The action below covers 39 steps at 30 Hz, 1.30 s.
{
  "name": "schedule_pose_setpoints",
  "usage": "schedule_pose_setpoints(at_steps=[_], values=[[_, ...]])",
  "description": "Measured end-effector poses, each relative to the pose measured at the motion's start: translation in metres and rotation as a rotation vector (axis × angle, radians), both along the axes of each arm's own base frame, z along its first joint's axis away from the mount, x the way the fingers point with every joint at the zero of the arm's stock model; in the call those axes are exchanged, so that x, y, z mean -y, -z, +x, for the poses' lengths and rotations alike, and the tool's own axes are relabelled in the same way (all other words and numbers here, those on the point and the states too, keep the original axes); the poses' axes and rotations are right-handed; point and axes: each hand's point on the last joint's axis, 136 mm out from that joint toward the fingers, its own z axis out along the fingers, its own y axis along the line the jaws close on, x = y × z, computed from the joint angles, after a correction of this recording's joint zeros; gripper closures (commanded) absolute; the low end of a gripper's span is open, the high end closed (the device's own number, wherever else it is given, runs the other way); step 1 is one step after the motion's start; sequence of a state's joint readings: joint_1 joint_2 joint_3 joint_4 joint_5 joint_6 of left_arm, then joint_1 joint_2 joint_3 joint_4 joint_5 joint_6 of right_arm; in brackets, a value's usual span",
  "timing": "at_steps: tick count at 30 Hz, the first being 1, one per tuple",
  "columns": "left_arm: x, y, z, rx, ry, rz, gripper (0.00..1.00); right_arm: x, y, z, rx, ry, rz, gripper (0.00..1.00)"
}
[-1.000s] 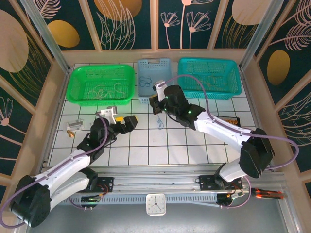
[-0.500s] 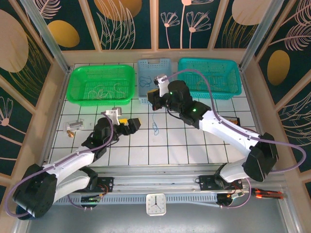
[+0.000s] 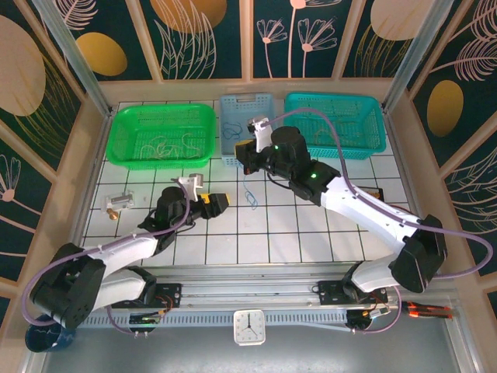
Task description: Untangle the cables
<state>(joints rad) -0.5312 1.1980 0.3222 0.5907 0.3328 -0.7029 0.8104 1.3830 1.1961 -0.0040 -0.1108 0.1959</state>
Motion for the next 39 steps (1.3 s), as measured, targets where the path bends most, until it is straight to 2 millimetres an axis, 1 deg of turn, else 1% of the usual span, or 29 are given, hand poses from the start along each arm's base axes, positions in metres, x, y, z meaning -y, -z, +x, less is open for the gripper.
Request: schedule_pose_setpoints(at_steps=[2,10,13,17,20,25,27,39], values=[[0.004,0.0,-0.001,-0.01,0.015,-0.021,0.35,0.0,-0.002,-0.001,0.001,-0.002,0.007,1.0],[0.02,-0.005,-0.007,-0.016,0.078,-0.084,0.46,-0.001,-0.007,-0.002,-0.004,-0.008,0.036,1.0],[0.025,-0.005,-0.008,-0.025,0.092,-0.095,0.53,-0.002,-0.009,-0.002,-0.002,-0.007,0.043,1.0],[0.031,-0.003,-0.007,-0.036,0.11,-0.106,0.58,-0.003,-0.011,-0.002,-0.005,-0.011,0.053,1.0],[0.036,-0.002,-0.008,-0.039,0.123,-0.109,0.59,-0.003,-0.012,-0.002,-0.008,-0.011,0.065,1.0],[0.044,-0.007,-0.006,-0.027,0.144,-0.12,0.61,-0.005,-0.016,-0.003,-0.003,-0.019,0.079,1.0],[0.046,-0.009,-0.005,-0.02,0.148,-0.128,0.63,-0.006,-0.017,-0.004,-0.001,-0.028,0.084,1.0],[0.053,-0.005,-0.008,-0.039,0.17,-0.137,0.65,-0.009,-0.02,-0.006,-0.013,-0.041,0.107,1.0]])
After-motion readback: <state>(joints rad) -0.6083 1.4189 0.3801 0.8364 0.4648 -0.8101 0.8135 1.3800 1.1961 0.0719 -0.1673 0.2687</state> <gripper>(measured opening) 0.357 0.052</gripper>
